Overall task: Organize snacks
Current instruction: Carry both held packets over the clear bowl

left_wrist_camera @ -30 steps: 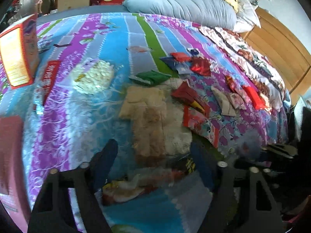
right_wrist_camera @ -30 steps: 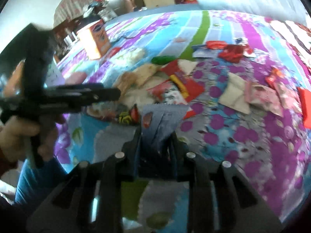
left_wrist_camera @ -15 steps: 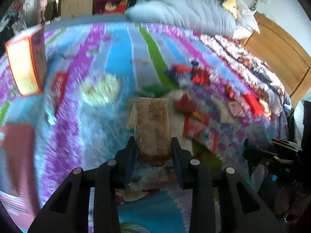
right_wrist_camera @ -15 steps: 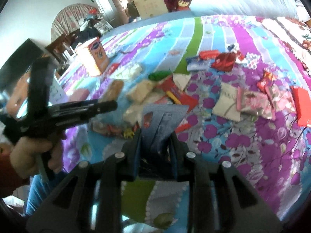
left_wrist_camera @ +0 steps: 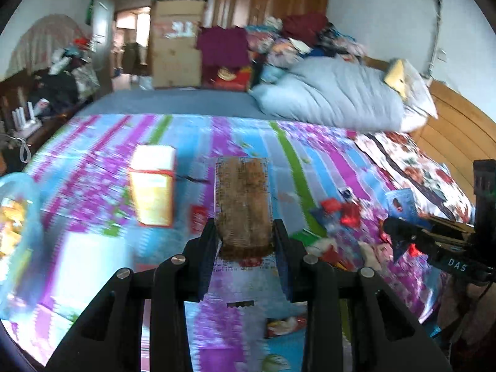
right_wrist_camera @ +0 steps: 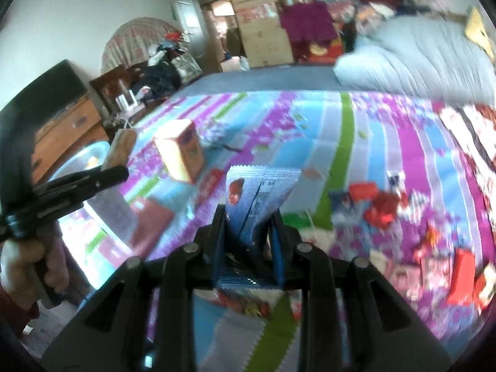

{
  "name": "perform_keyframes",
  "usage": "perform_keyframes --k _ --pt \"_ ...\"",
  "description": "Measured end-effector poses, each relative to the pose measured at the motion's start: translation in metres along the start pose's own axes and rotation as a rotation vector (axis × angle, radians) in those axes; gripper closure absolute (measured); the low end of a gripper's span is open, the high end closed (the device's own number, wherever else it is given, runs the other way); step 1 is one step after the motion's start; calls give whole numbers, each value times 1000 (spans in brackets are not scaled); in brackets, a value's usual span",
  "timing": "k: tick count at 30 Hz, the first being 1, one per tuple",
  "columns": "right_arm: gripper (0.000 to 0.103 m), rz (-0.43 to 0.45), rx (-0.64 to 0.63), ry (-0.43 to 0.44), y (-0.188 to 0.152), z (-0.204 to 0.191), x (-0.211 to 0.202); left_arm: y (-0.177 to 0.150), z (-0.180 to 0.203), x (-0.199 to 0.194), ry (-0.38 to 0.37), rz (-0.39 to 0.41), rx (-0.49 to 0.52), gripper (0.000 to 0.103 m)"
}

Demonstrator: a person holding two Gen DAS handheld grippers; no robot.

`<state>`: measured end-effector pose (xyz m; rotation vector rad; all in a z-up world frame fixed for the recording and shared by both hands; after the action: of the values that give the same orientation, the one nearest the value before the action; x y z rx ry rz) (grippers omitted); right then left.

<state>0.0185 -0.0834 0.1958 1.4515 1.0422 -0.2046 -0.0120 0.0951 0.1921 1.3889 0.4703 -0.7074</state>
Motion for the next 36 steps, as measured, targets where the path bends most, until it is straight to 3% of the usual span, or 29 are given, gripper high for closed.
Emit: perform_keyframes --k 13,20,28,36 --pt "77 77 -120 63 70 -85 -6 27 -59 -54 128 86 -59 68" --pt "77 100 -192 138 105 -146 0 38 -110 -81 221 127 -97 68" --pt "77 60 -281 279 138 -239 33 40 -205 -112 352 127 -194 68" --pt "77 -58 -326 409 158 -326 88 30 -297 -136 442 124 -315 68"
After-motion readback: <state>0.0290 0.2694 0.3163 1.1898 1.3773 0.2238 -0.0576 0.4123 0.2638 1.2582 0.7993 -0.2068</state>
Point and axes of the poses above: each gripper's, at about its wrist camera, not at the fingertips, and x roughly the way its jaws point, z to its right, y to its top, the point moved 4 cm from there along x, roughly the way its jaws point, and after that the axes turned 5 degrees about -z, right-handed, at the moved point
